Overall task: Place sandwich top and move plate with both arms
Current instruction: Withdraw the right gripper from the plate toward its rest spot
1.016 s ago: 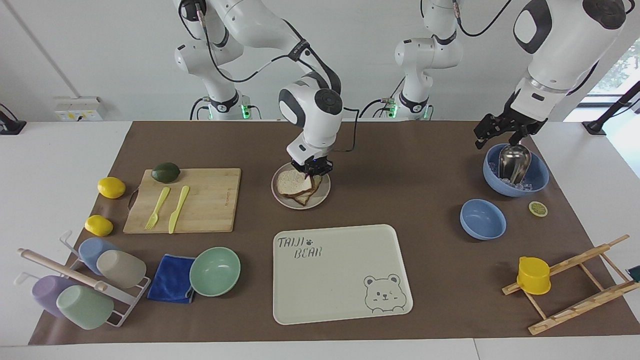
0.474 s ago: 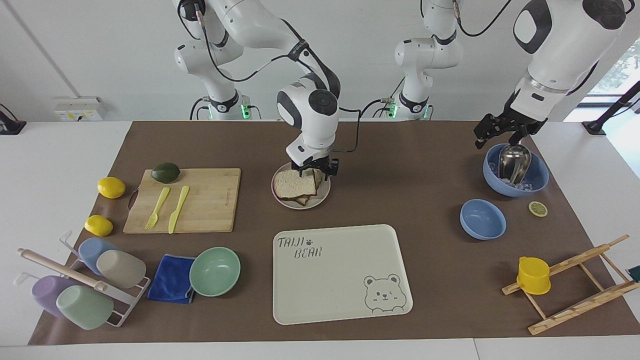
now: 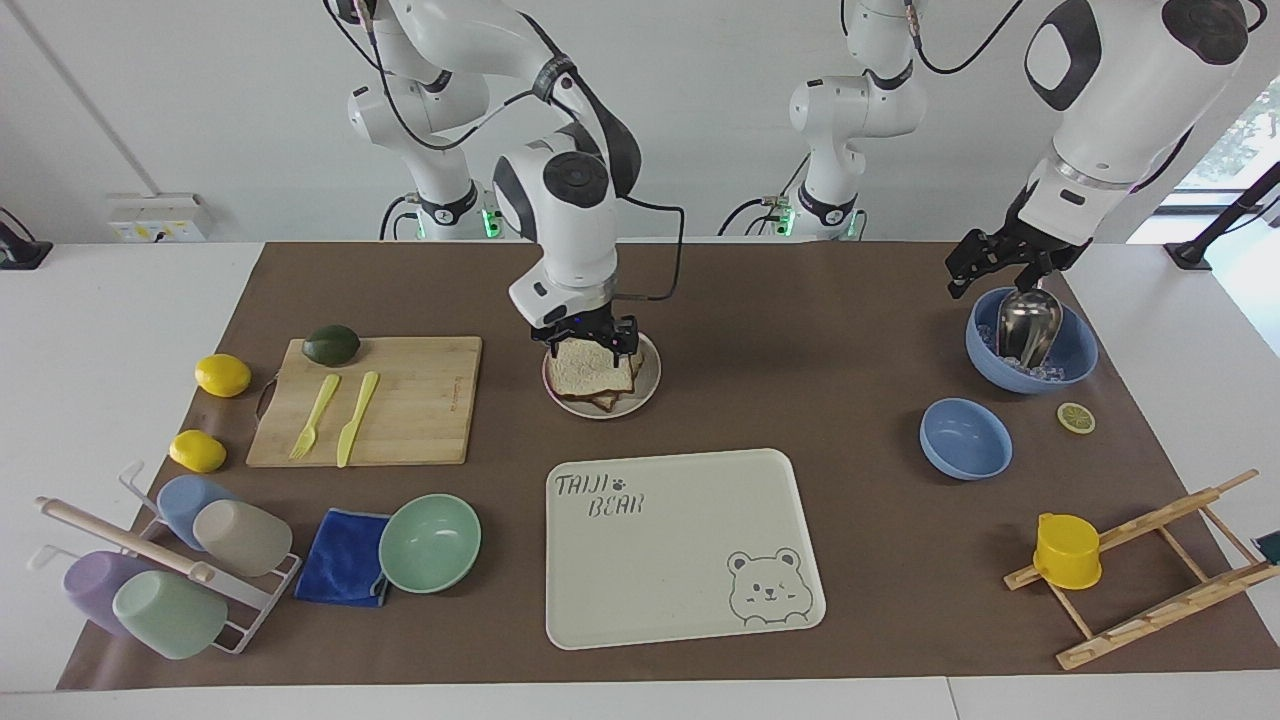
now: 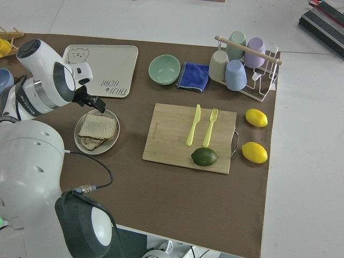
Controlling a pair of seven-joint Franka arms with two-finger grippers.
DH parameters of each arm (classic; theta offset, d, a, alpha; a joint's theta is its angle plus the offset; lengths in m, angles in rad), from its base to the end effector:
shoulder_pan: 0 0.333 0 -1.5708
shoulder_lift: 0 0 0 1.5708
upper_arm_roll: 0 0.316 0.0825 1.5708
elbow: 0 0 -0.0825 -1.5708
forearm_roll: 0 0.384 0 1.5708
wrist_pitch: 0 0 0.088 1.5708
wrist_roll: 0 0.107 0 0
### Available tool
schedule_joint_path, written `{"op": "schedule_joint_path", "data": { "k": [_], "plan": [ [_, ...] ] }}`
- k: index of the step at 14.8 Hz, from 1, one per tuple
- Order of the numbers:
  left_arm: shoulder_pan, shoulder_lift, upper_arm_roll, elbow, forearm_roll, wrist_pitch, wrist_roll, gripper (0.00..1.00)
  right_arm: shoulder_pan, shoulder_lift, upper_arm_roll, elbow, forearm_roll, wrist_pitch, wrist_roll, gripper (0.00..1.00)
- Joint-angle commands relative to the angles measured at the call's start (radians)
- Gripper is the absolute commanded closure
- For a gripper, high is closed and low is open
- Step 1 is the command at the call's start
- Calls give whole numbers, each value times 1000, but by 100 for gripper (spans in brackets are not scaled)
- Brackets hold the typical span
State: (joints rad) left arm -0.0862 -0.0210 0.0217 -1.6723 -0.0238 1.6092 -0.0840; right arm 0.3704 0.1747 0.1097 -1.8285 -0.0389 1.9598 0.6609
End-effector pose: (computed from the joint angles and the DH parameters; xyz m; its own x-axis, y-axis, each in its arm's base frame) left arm 0.5474 -0.0377 0.5914 0.9988 0.0204 -0.0440 0.0213 -0.9996 0.0206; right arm 0.5370 0.2735 0.4337 0.9858 -0.1662 -0.0234 -0.1652 -0.9855 0.0389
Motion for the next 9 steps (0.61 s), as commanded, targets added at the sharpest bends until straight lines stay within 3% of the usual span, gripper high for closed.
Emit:
{"op": "schedule_joint_path", "data": {
  "k": [1,4,6,7,9],
  "plan": [
    [-14,-54,1,-90,-5,44,-12,0,-108,-102,10,-8,33,-128,-171,0],
    [-18,-74,-11,-179,-86,130,-54,0,-244,-181,5,2,85,-252,-263,0],
    [-79,-73,-11,-220,-113,176,-56,0,-335,-213,-4,18,99,-295,-395,0],
    [-108,-66,-11,-236,-114,207,-65,0,-320,-205,-62,52,100,-323,-474,0],
    [-168,-45,-11,-268,-163,269,-106,0,-193,-179,-262,122,99,-402,-530,0]
  ]
}}
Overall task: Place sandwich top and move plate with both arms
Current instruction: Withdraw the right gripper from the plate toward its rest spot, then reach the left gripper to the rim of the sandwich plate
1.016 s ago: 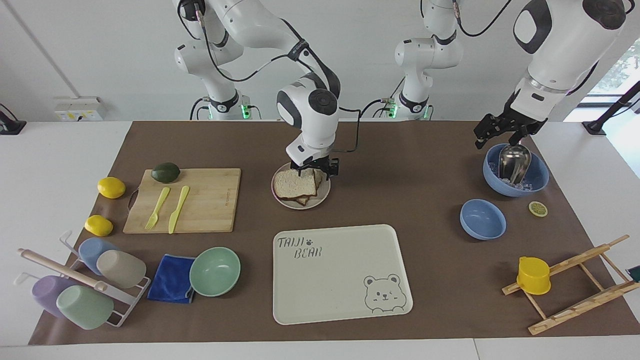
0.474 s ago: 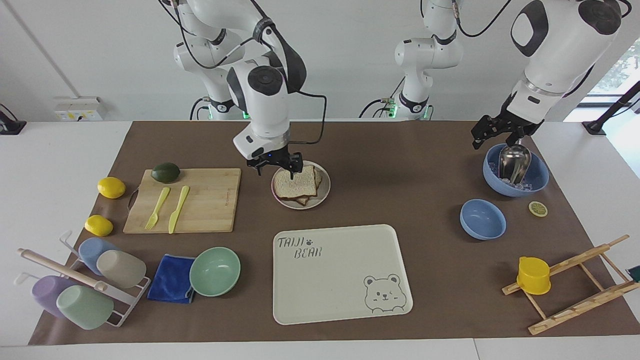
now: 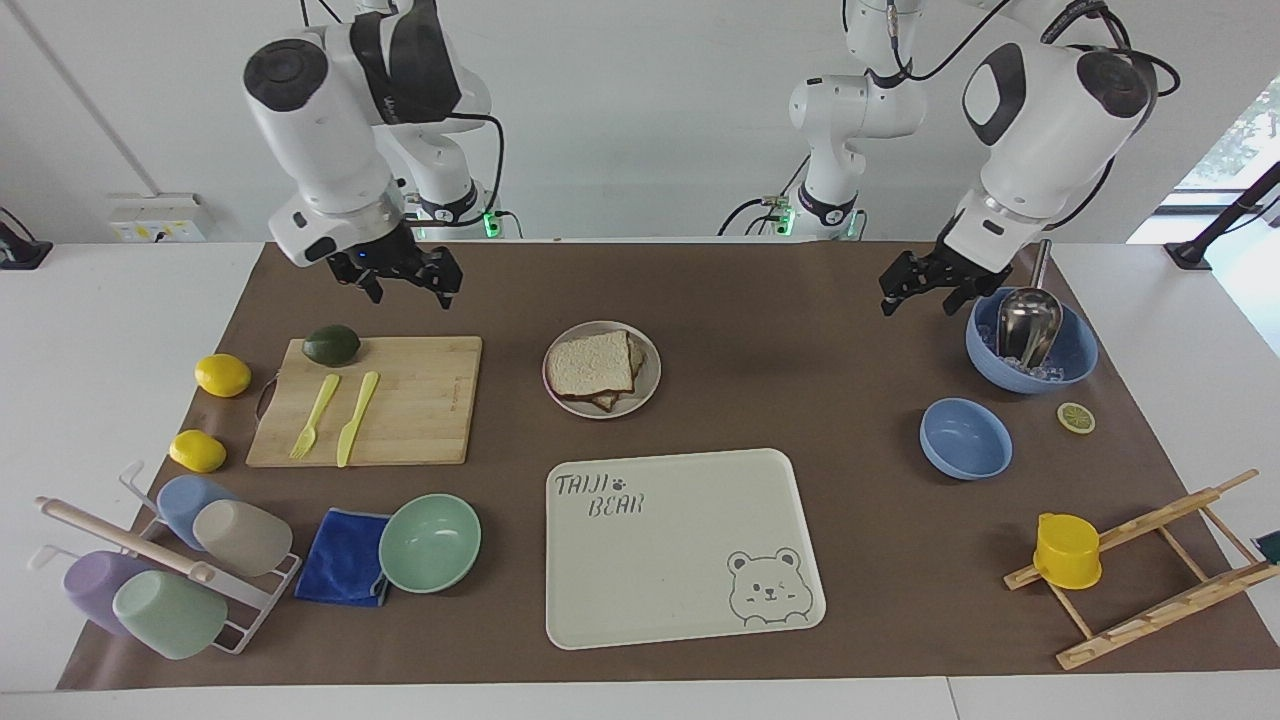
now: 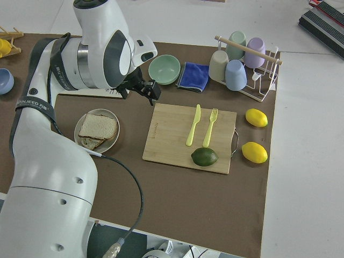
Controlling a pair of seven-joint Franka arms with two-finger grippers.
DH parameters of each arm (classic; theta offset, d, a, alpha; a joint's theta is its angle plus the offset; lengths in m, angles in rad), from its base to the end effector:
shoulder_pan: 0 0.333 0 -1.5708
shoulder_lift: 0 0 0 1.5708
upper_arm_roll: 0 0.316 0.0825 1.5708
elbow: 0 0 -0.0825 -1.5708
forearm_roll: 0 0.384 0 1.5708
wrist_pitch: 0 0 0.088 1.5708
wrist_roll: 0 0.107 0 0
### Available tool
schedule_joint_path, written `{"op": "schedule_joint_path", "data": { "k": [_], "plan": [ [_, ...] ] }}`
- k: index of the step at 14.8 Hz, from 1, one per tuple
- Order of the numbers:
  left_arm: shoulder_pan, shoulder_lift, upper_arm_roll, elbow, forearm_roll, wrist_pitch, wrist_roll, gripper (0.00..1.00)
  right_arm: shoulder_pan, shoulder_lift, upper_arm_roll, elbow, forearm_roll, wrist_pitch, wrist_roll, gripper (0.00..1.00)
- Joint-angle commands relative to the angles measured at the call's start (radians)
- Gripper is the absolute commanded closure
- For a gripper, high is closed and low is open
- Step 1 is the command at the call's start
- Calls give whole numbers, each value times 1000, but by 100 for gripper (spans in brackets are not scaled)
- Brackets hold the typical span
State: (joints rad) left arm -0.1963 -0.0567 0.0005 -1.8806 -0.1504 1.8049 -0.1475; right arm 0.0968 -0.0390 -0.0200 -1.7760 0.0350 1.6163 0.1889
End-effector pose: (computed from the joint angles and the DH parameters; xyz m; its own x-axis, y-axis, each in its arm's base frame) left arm 0.5303 -0.1179 0.5291 0.9990 -0.0150 -0.0426 -0.0088 -0.9901 0.1403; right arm 0.5351 0.0446 0.5531 0.9856 -0.1138 -0.1249 -0.1162 -0.9931 -0.0121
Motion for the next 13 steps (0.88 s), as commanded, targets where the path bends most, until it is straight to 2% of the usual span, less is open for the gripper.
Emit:
{"op": "schedule_joint_path", "data": {
  "k": [1,4,6,8,10,13],
  "plan": [
    [-89,10,10,-78,-66,124,-53,0,83,47,-143,96,19,-76,-78,0],
    [-214,99,10,-101,-87,236,-136,0,51,71,-144,156,-20,-114,-183,0],
    [-296,139,10,-165,-128,406,-201,0,25,85,-152,168,-21,-113,-190,0],
    [-356,210,10,-196,-172,545,-211,0,20,105,-172,226,-20,-179,-235,0],
    [-386,274,10,-189,-178,615,-213,0,18,102,-176,211,-17,-118,-236,0],
    [-454,317,10,-192,-178,625,-222,0,20,97,-184,182,-17,-101,-230,0]
  ]
}}
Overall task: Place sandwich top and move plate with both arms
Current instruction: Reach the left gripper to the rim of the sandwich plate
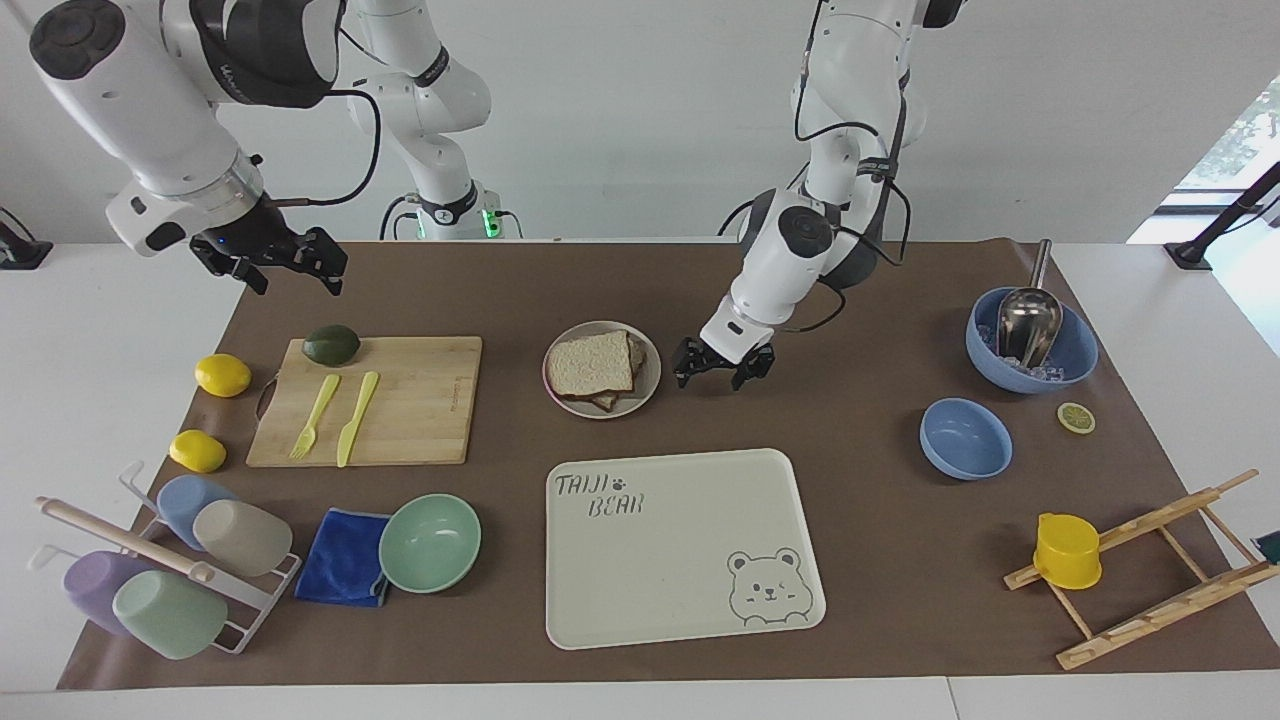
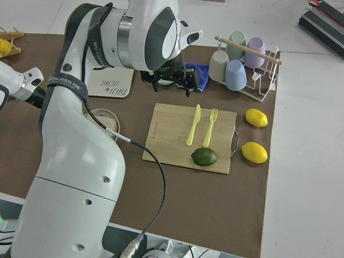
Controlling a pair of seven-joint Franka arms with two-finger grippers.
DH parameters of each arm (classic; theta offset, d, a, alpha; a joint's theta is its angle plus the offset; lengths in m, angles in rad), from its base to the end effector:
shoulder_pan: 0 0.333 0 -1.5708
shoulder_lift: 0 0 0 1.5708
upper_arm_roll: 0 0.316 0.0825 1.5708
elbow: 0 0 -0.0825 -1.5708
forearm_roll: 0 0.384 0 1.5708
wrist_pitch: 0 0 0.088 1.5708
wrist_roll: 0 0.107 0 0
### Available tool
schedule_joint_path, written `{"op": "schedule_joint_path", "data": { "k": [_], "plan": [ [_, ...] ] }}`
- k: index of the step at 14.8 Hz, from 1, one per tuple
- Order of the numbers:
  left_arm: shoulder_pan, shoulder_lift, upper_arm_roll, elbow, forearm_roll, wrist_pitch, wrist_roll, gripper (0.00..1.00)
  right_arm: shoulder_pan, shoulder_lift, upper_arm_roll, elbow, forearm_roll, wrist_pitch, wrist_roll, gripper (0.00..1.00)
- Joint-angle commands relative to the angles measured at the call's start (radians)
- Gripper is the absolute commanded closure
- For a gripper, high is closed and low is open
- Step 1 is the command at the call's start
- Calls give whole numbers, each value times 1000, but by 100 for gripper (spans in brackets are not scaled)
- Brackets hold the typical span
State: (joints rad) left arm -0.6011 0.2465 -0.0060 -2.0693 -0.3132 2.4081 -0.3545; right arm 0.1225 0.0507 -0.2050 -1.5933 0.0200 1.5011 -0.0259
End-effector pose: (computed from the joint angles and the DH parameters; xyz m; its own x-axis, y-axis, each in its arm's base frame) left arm 0.4860 -0.3398 0.3214 0.9994 -0.0306 -0.0179 -0.0255 -0.9713 0.2364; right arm 0.5575 -0.0411 0.5807 0.9884 -0.0556 -0.1411 -0.0580 -0.9982 -0.0133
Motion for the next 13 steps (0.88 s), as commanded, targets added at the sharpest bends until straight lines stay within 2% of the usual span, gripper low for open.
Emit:
{"op": "schedule_joint_path", "data": {
  "k": [1,3,10,13],
  "plan": [
    [-61,16,17,-8,-15,19,-26,0,-4,11,1,7,0,31,-11,0],
    [-62,14,17,-6,-15,9,-43,0,-6,12,-1,6,8,91,-9,0],
    [-103,4,17,-23,-17,3,-81,0,-7,-3,-4,15,1,44,-20,0],
    [-103,-6,17,-23,-17,-52,-77,5,-6,-9,-4,3,6,34,-20,0]
  ]
}}
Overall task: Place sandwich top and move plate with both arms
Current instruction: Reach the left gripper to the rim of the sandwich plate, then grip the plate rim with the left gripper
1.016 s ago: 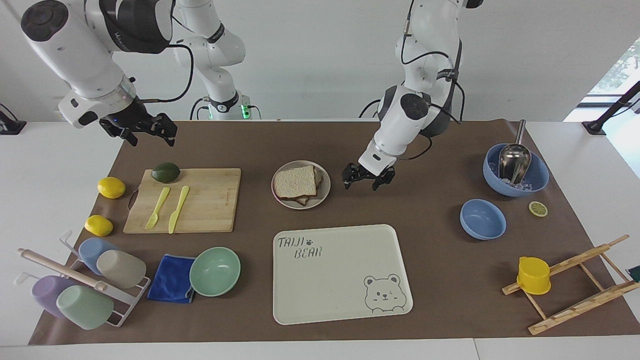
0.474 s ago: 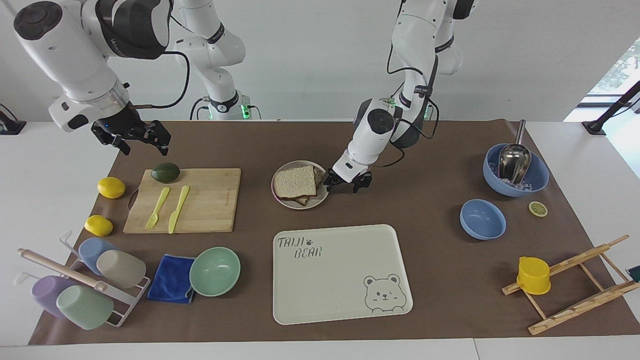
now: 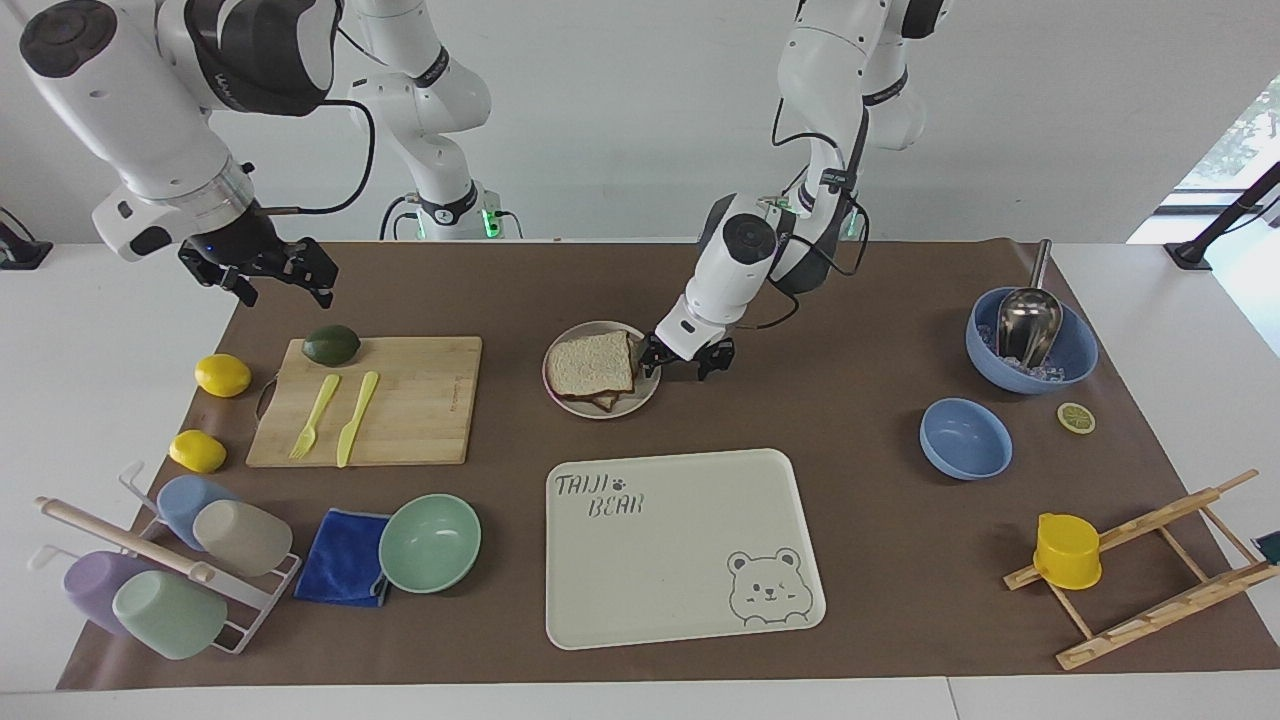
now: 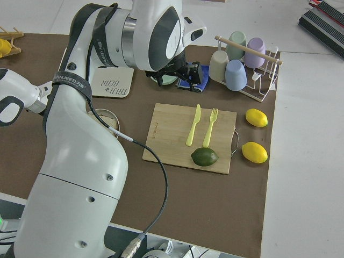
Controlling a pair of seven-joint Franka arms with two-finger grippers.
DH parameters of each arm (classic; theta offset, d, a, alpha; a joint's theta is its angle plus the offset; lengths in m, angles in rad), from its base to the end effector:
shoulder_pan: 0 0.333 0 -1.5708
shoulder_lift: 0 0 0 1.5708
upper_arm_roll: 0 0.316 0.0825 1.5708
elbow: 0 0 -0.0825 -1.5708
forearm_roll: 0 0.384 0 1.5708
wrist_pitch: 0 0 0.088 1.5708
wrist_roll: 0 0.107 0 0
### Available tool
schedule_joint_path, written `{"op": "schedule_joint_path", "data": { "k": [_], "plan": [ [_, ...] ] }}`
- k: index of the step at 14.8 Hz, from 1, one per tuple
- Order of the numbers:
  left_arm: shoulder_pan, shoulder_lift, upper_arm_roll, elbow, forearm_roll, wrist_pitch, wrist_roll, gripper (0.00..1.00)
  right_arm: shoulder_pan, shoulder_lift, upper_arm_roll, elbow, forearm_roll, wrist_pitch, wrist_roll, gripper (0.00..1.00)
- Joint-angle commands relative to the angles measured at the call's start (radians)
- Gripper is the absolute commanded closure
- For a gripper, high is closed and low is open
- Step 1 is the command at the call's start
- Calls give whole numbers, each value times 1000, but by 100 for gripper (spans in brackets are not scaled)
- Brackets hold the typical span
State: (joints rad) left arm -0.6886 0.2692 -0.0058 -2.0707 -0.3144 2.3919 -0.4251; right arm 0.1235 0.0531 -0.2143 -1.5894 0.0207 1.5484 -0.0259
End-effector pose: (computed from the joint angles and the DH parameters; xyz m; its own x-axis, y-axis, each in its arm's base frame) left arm 0.4522 -0.3799 0.3059 0.9963 -0.0509 -0.0687 -0.0351 -0.9761 0.2144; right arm 0.5635 -0.0460 0.5848 0.9936 -0.0648 -0.0925 -0.0661 -0.9977 -0.0118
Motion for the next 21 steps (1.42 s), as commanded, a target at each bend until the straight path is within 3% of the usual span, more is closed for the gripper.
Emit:
{"op": "schedule_joint_path", "data": {
  "k": [1,6,9,17,21],
  "plan": [
    [-14,-34,17,-22,-15,-46,-3,7,-8,-12,6,-1,5,-10,-20,0],
    [-14,-42,17,-22,-17,-66,-3,20,-2,-15,6,-12,5,-13,-20,0],
    [-25,-42,17,-22,-40,-59,-11,22,2,-29,6,-27,5,-16,-16,0],
    [-54,-41,17,-48,-43,4,-54,47,1,-50,6,-76,5,-2,-14,0],
    [-75,-42,17,-81,-43,72,-67,69,2,-50,6,-76,5,-2,-11,0]
  ]
}}
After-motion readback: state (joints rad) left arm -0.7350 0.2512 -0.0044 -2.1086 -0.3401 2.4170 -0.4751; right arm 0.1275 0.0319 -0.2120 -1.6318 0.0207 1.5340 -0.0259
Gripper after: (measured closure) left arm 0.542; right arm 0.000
